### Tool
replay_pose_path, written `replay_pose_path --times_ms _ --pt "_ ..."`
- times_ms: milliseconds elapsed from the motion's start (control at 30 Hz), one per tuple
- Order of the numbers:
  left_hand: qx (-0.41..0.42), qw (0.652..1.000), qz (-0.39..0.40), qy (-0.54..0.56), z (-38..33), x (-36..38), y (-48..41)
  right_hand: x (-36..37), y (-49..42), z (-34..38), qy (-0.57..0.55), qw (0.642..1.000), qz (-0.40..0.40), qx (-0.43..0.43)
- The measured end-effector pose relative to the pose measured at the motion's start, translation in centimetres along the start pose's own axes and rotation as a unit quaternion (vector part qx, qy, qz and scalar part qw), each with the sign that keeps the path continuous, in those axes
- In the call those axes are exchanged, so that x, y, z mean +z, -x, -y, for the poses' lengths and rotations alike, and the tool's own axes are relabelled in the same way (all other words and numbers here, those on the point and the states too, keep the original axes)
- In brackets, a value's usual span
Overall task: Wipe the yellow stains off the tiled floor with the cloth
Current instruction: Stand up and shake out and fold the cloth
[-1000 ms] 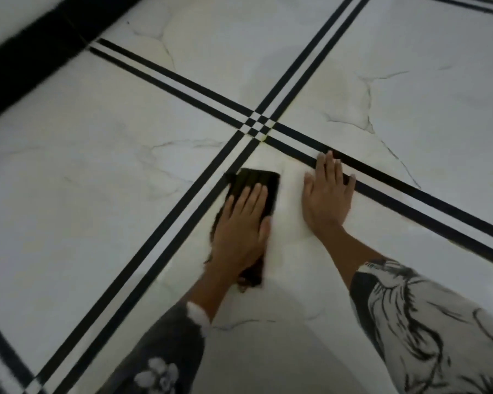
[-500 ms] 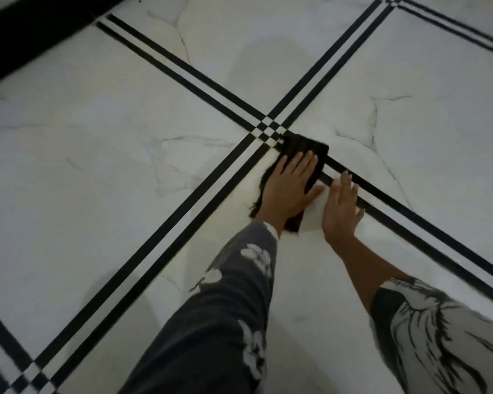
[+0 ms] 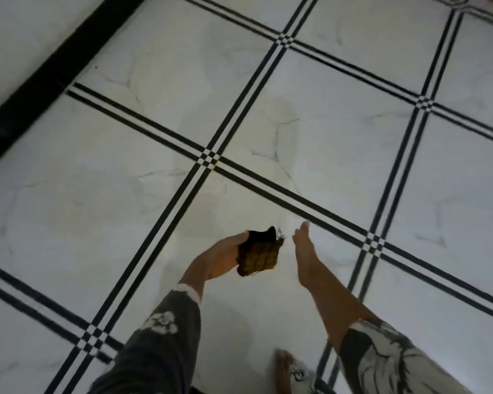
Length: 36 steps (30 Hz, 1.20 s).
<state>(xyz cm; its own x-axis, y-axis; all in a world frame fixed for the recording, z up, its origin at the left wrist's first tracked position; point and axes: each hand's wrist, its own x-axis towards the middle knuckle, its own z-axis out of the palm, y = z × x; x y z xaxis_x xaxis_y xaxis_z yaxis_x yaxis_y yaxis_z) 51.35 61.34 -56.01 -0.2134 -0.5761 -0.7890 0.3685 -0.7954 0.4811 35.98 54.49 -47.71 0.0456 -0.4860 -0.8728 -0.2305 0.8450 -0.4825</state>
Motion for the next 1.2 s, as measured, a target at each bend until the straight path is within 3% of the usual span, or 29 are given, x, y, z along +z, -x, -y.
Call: replay_pose_path --times_ms 133,267,433,567,767,1000,1067,1133,1200 --pt "0.055 0.995 -0.042 0.066 -6.5 5.0 10.2 0.6 9.4 6.7 0.062 0.998 0.032 0.012" --pt "0.152 0.98 -0.125 0.035 -15.2 10.4 24.2 0.6 22.7 14.8 0.149 0.98 0.114 -0.072" --pt "0.268 0.923 -0.273 0.041 -24.7 17.3 43.5 0.7 39.6 23.6 0.249 0.924 0.203 -0.208" --pt "0.299 0.884 -0.352 0.07 -28.2 22.0 55.0 1.1 50.1 26.9 0.263 0.888 0.252 -0.282" --pt "0.363 0.857 -0.36 0.062 -29.6 28.1 66.0 1.2 58.8 29.2 0.278 0.819 0.364 -0.345" --pt "0.432 0.828 -0.337 0.118 -26.3 35.6 72.0 -2.8 64.2 27.5 0.258 0.796 0.455 -0.306" --pt "0.439 0.816 -0.347 0.147 -24.5 37.9 72.7 -5.0 65.1 27.0 0.241 0.799 0.461 -0.302" --pt "0.446 0.805 -0.36 0.153 -23.2 40.0 72.9 -7.4 66.1 26.8 0.24 0.81 0.428 -0.32" --pt "0.447 0.797 -0.384 0.136 -22.4 42.2 73.2 -9.7 67.1 26.7 0.289 0.797 0.379 -0.37"
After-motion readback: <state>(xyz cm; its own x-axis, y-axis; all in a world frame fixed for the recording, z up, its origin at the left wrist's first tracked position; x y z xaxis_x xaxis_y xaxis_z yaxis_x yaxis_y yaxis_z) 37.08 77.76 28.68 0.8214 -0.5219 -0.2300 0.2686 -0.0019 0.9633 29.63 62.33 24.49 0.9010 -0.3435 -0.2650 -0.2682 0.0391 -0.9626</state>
